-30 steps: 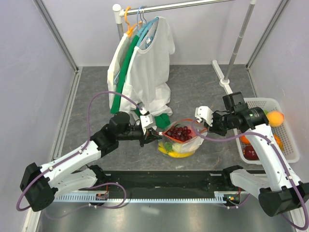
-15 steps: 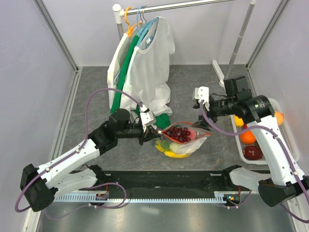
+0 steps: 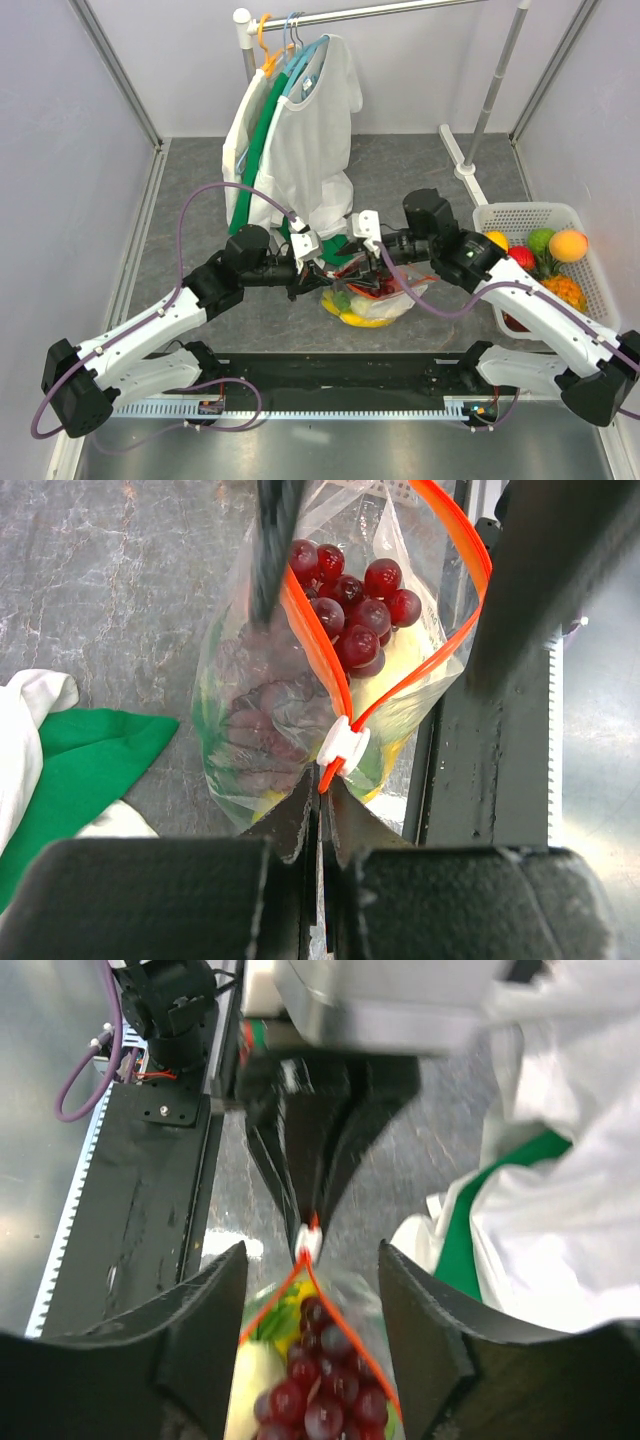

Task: Place the food in the zip-top bag and seal the zipper
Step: Zip the zipper food storage bag at the center of the board.

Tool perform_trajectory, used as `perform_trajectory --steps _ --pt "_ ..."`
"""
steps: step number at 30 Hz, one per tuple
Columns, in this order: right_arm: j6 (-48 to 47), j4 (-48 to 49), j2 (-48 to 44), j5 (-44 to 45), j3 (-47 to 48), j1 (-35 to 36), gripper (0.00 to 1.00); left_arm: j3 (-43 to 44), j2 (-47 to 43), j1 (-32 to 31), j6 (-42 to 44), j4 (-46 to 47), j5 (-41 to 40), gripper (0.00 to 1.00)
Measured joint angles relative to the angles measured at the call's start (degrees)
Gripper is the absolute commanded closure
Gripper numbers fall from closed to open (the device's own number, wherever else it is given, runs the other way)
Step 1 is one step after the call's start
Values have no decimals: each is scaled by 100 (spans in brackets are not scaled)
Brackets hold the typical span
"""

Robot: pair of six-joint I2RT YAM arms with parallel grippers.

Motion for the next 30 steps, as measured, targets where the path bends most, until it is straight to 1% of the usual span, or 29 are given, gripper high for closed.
perform_trajectory --steps 1,5,9,12,13,15,16,18,19,22,24,30 --pt "33 120 66 63 0 131 44 0 0 0 2 0 0 98" --pt "96 417 278 302 -33 474 45 0 0 0 0 0 0 98" --pt "127 636 299 551 -247 540 45 0 0 17 0 2 0 98" --pt "133 715 302 713 -369 544 49 0 0 42 -2 2 2 98" --pt "131 741 306 754 -404 546 54 0 0 50 -2 4 2 98" --pt "111 780 319 789 -433 546 60 0 0 66 -2 2 2 98" --pt "103 796 330 820 -437 546 66 0 0 74 -2 2 2 98" --pt "81 804 343 881 -437 555 74 0 0 92 -4 0 2 98" --pt "72 800 343 905 -437 560 84 0 0 111 -4 0 2 98" --pt "-2 796 343 981 -437 573 98 4 0 168 -22 -11 11 98" --pt "-48 789 332 1049 -437 581 100 9 0 219 -44 -22 44 98" --pt "-321 551 210 1300 -435 601 100 11 -42 304 -46 -48 79 98"
